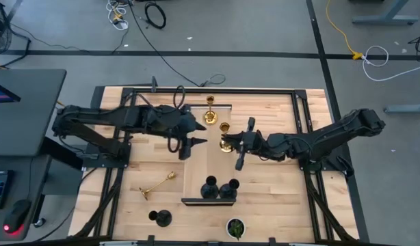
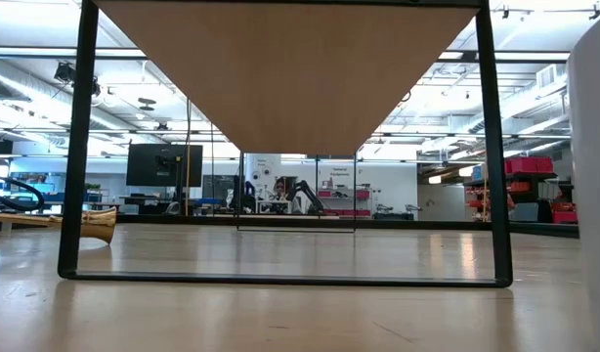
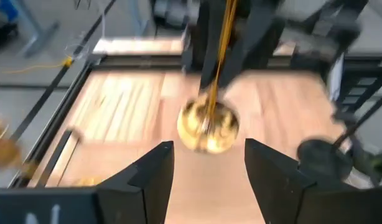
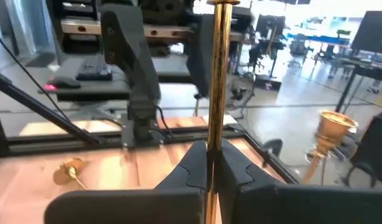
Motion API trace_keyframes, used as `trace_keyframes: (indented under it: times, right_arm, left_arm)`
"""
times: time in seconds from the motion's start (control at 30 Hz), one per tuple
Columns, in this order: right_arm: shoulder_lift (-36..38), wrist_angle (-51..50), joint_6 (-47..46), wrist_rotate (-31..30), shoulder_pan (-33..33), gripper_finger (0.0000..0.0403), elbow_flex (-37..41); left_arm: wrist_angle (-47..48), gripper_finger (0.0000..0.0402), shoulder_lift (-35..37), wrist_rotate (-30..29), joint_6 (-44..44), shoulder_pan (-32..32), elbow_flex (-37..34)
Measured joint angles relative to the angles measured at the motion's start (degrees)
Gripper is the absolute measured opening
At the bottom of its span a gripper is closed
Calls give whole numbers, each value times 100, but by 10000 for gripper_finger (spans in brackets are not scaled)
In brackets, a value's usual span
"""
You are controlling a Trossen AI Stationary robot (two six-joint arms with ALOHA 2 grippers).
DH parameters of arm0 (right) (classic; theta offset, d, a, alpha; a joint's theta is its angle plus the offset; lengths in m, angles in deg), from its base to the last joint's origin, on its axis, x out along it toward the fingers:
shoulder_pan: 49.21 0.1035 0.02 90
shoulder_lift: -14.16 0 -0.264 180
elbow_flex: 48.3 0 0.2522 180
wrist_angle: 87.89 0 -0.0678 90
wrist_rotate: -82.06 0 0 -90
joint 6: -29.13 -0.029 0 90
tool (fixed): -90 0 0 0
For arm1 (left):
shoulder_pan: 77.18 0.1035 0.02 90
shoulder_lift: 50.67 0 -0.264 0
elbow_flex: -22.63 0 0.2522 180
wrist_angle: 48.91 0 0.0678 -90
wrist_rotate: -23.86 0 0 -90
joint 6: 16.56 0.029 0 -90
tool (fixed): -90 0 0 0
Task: Pick & Place candle stick holders
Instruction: Put the top gold candle holder on the shelf aligned with the gold candle holder
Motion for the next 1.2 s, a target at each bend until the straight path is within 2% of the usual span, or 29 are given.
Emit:
trace_keyframes:
  times: [0.23,0.37,0.5,0.67,0.93,1.2]
  right_arm:
    - [306,-686,-153,-266,-84,4,0]
    - [366,-603,-179,-193,-339,4,171]
    - [492,295,-306,256,-842,4,831]
    - [547,1684,-382,1136,-1567,4,1563]
    - [469,1805,-505,1759,-2312,4,1679]
    - [65,2067,-499,1996,-2698,4,1674]
  left_arm:
    - [232,183,409,-244,-133,-70,-360]
    - [241,182,687,-301,-249,-68,-851]
    - [143,181,1011,-485,-436,-68,-1445]
    - [-260,181,1473,-755,-590,-68,-2266]
    - [-1064,181,1872,-872,-885,-75,-3263]
    - [-1297,181,1833,-935,-887,-90,-3515]
